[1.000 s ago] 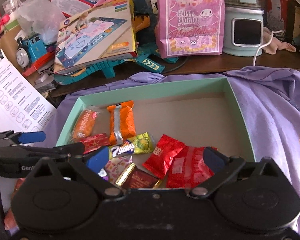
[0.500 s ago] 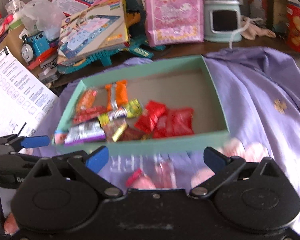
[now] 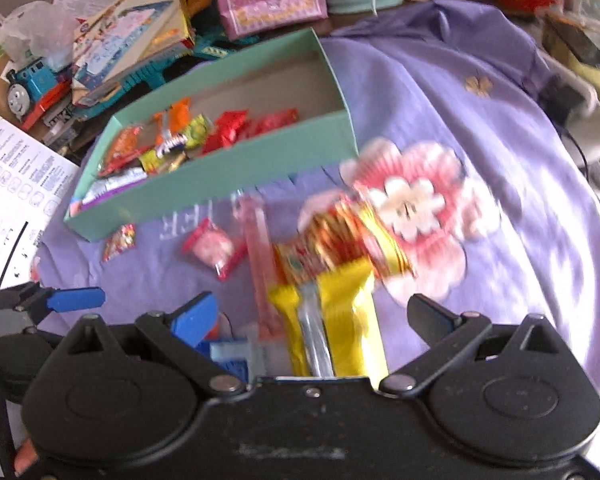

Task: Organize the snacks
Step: 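Grasp the yellow wafer bar with the right tool while the left tool reaches the pink candy, then carry the yellow wafer bar into the box while the left tool carries the pink candy there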

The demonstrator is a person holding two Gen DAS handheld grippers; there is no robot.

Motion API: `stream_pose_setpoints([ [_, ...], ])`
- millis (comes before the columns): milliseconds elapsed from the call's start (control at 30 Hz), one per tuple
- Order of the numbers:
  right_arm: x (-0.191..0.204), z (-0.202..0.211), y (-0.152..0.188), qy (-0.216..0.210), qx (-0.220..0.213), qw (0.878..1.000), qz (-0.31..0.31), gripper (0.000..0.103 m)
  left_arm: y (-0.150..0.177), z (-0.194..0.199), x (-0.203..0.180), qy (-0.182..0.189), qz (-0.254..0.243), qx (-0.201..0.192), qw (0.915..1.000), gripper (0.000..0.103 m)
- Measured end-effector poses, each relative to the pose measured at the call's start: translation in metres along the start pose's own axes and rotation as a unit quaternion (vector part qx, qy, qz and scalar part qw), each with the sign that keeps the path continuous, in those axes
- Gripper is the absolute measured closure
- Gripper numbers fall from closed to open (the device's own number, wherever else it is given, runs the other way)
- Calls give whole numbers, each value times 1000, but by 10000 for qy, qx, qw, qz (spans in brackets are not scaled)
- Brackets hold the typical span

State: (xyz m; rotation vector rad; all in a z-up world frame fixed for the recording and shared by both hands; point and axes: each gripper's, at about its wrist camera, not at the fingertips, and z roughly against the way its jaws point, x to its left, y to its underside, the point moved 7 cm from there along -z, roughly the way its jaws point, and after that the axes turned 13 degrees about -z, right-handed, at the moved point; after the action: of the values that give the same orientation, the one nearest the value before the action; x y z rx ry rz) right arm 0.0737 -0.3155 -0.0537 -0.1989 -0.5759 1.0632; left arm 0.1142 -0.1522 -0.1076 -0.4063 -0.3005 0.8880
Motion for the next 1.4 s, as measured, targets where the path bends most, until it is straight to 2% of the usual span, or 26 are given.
stream_pose_setpoints([
  [133,-10,-2,18,100,80,9999,-2,1,7,-3,-3,11,-59,77,10000,0],
  [233,-13,-6,28,184,156,9997,14,11,12,-4,1,22,-5,102,9999,0],
  [333,-17,-10,35,253,166,9995,-79,32,15,-4,3,32,47,116,9999,0],
  [367,-18,-10,37,259,155,9995,-119,46,16,-3,4,28,46,114,9999,0],
  [600,-12,2,21,-111,-78,9995,-285,48,13,-7,1,44,-15,100,9999,0],
  [733,-8,10,8,-258,-200,9990,-308,48,-3,-12,9,-305,-63,-24,9995,2],
  [800,-9,11,4,-282,-217,9988,-336,48,-13,-19,19,-406,82,-42,9991,7],
  [967,-11,5,-5,-301,-256,9983,-440,48,-38,-30,27,-251,438,-137,9986,10],
  [1133,-12,1,-12,-358,-257,9976,-540,48,-55,-45,16,-210,196,-177,9994,11],
  [1233,-11,-3,-16,-383,-234,9975,-549,48,-60,-58,12,-117,76,-64,9999,18],
  [1267,-11,-4,-17,-385,-234,9974,-569,48,-60,-62,11,-49,64,-22,10000,26],
  [1300,-11,-6,-18,-384,-233,9973,-579,48,-59,-67,10,90,59,38,9999,42],
  [1333,-10,-7,-21,-373,-241,9974,-572,48,-57,-69,10,131,28,73,9999,43],
  [1400,-10,-11,-26,-331,-267,9975,-556,48,-58,-66,8,6,-158,-50,9999,62],
])
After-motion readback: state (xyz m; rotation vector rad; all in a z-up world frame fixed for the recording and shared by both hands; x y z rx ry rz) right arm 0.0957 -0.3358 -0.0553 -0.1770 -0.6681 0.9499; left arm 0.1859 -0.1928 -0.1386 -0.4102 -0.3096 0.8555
